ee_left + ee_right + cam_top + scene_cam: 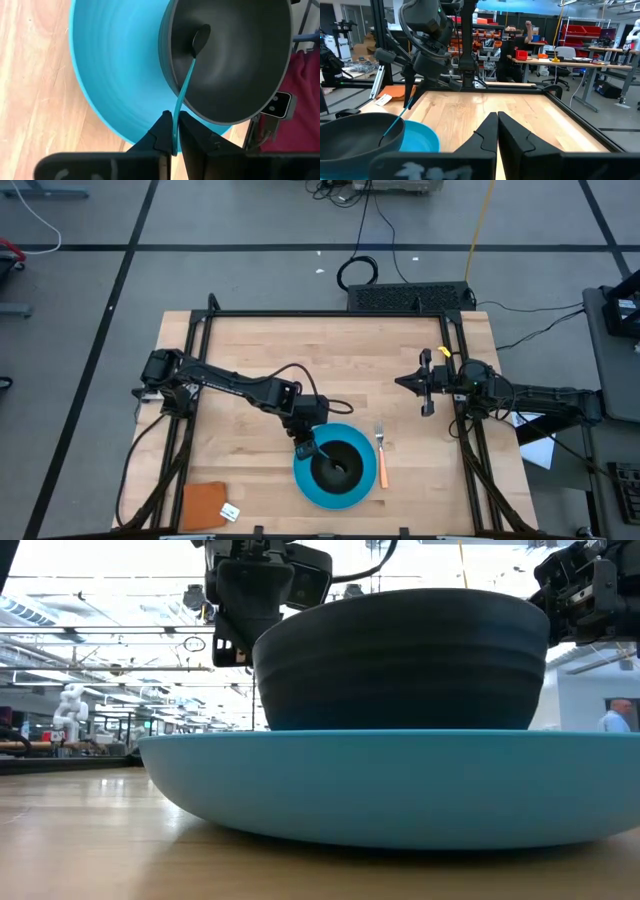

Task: Set table place
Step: Put the blue spoon into the bowl

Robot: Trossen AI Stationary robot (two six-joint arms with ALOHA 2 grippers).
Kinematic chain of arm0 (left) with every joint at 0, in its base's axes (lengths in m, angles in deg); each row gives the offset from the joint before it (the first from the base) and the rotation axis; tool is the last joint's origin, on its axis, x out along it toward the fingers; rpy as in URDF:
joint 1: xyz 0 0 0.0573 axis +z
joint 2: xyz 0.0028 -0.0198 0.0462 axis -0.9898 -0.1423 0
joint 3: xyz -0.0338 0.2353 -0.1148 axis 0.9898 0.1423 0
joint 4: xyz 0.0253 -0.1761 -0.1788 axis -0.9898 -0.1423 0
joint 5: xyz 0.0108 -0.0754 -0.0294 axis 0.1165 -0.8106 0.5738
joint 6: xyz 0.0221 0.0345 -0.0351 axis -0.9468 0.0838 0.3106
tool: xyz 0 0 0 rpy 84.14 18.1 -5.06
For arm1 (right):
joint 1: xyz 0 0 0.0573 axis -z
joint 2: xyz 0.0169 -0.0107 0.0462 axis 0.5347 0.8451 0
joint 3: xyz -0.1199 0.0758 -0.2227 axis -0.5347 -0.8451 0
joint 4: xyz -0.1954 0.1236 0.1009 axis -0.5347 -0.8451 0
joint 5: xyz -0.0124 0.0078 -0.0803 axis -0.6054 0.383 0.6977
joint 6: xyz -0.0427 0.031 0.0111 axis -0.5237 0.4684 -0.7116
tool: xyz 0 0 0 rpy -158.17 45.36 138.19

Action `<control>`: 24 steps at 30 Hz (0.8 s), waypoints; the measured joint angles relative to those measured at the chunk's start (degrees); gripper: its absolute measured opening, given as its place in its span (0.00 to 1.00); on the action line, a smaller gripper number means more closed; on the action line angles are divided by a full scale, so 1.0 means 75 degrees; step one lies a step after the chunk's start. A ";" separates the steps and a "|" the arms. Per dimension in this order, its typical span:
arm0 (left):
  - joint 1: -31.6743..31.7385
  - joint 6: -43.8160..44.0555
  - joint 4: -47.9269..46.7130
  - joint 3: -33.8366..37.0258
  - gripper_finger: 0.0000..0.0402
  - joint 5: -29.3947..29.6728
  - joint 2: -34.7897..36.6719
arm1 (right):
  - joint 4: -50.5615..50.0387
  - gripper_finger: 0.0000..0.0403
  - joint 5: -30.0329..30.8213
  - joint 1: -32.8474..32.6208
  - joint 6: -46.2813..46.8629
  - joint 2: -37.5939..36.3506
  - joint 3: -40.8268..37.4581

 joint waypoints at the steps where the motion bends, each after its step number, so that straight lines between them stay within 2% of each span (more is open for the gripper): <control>1: 0.0000 -0.0051 0.0000 0.0000 0.07 0.0000 0.0000 | 0.0000 0.00 0.0000 0.0000 -0.0003 0.0000 0.0000; 24: -0.0078 -0.0300 0.0169 0.0003 0.08 0.0259 -0.0006 | -0.0003 0.00 0.0000 0.0000 -0.0003 0.0003 0.0000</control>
